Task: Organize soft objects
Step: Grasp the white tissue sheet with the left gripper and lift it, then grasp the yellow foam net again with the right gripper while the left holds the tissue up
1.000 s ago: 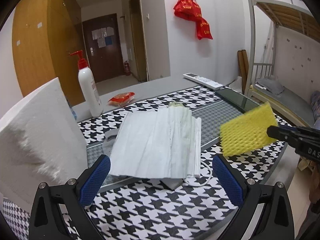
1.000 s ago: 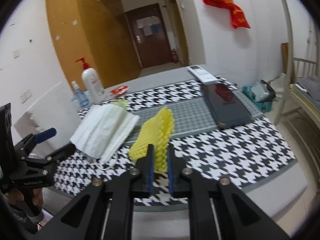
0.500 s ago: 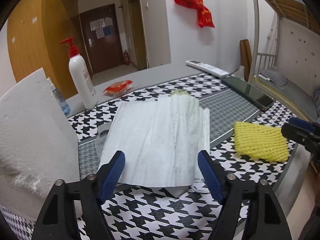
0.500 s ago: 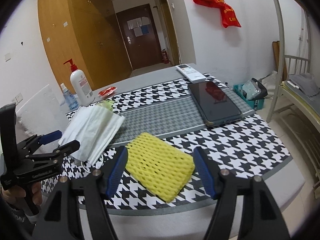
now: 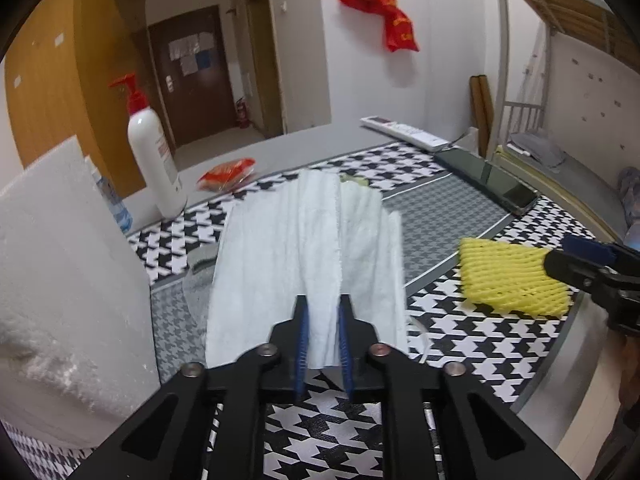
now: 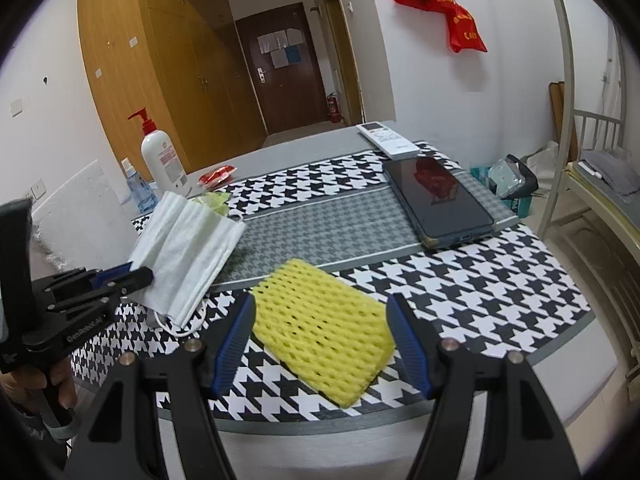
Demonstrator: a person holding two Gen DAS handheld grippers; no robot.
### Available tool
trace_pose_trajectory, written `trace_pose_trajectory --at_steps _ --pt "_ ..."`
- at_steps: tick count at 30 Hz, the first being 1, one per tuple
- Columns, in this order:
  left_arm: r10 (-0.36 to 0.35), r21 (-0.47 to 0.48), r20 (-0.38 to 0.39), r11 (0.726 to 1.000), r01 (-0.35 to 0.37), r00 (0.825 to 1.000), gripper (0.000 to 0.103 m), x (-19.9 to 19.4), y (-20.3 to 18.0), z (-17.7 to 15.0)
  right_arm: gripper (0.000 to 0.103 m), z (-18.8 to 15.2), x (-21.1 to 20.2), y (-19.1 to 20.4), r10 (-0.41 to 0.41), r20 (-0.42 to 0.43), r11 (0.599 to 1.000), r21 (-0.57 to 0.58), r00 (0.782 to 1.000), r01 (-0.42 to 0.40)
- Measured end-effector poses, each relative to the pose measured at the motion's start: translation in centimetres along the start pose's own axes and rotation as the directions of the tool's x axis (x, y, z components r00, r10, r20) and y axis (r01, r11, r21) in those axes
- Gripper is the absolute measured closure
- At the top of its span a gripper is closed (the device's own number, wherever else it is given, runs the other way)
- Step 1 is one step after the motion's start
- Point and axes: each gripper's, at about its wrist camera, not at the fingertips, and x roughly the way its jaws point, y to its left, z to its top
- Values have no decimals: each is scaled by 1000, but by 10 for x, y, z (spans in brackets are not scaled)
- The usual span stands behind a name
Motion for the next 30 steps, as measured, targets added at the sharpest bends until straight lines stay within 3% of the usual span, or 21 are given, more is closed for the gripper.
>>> trace_pose_trajectory --at_steps 12,17,30 --pt "-73 -59 141 995 82 987 99 -46 16 20 31 -1 4 2 16 -28 1000 -15 999 -17" --pt "-58 -85 190 994 75 980 99 -64 25 26 30 -1 8 9 25 -39 998 -56 999 -27" --pt "-43 -116 152 991 61 987 99 -57 32 10 25 -1 27 24 -37 -92 980 -199 995 18"
